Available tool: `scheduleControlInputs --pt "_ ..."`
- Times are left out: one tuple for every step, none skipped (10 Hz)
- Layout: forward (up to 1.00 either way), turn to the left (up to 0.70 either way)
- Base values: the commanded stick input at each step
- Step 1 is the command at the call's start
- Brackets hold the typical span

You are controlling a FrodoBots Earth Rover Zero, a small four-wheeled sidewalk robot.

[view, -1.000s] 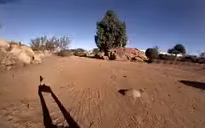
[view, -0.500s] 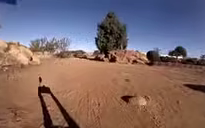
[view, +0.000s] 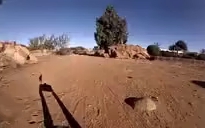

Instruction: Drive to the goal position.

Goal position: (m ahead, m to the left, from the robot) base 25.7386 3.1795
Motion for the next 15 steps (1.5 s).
scheduleControlInputs --pt "0.5 0.0" --pt "0.5 0.0" --pt "0.5 0.0" --pt "0.5 0.0" --pt "0.5 0.0" --pt "0.5 0.0" --pt "0.5 0.0" --pt "0.5 0.0" --pt "0.5 0.0" --pt "0.5 0.31" --pt "0.5 0.36" --pt "0.5 0.01" --pt "0.5 0.0" --pt "0.5 0.0" --pt "0.5 0.0"
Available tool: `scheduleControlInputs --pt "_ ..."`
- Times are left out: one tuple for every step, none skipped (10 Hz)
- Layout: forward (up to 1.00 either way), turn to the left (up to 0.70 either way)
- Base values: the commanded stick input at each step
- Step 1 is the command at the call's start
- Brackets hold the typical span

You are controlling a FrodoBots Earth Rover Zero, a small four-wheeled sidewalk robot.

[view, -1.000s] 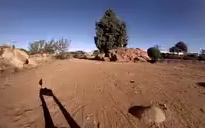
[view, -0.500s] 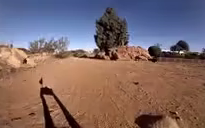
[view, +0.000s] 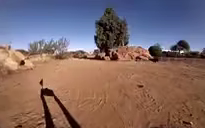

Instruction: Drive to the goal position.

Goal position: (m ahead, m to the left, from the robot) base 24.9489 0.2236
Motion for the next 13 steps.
scheduleControlInputs --pt "0.5 0.0" --pt "0.5 0.0" --pt "0.5 0.0" --pt "0.5 0.0" --pt "0.5 0.0" --pt "0.5 0.0" --pt "0.5 0.0" --pt "0.5 0.0" --pt "0.5 0.0" --pt "0.5 0.0" --pt "0.5 0.0" --pt "0.5 0.0" --pt "0.5 0.0"
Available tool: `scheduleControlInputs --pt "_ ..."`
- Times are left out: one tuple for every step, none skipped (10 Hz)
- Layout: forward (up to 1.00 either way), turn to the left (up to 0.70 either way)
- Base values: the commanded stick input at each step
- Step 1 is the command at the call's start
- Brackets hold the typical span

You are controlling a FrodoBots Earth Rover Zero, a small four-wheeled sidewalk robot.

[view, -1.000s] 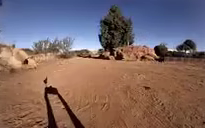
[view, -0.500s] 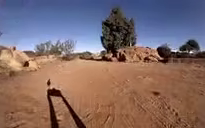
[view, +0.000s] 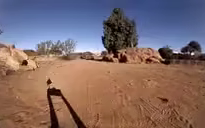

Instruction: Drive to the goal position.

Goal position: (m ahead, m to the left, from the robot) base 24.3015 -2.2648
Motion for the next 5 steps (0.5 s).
scheduleControlInputs --pt "0.5 0.0" --pt "0.5 0.0" --pt "0.5 0.0" --pt "0.5 0.0" --pt "0.5 0.0"
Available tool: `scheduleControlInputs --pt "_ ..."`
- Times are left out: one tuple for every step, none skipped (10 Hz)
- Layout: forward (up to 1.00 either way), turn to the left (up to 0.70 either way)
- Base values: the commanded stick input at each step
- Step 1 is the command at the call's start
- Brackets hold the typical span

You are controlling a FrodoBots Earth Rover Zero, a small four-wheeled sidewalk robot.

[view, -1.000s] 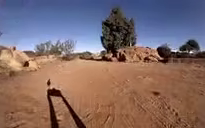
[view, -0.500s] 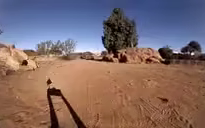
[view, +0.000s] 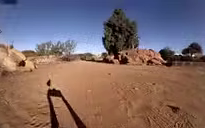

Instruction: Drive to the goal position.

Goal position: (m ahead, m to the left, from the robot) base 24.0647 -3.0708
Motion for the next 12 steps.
scheduleControlInputs --pt "0.5 0.0" --pt "0.5 0.0" --pt "0.5 0.0" --pt "0.5 0.0" --pt "0.5 0.0" --pt "0.5 0.0" --pt "0.5 0.0" --pt "0.5 0.0" --pt "0.5 0.0" --pt "0.5 0.0" --pt "0.5 0.38" --pt "0.5 0.42"
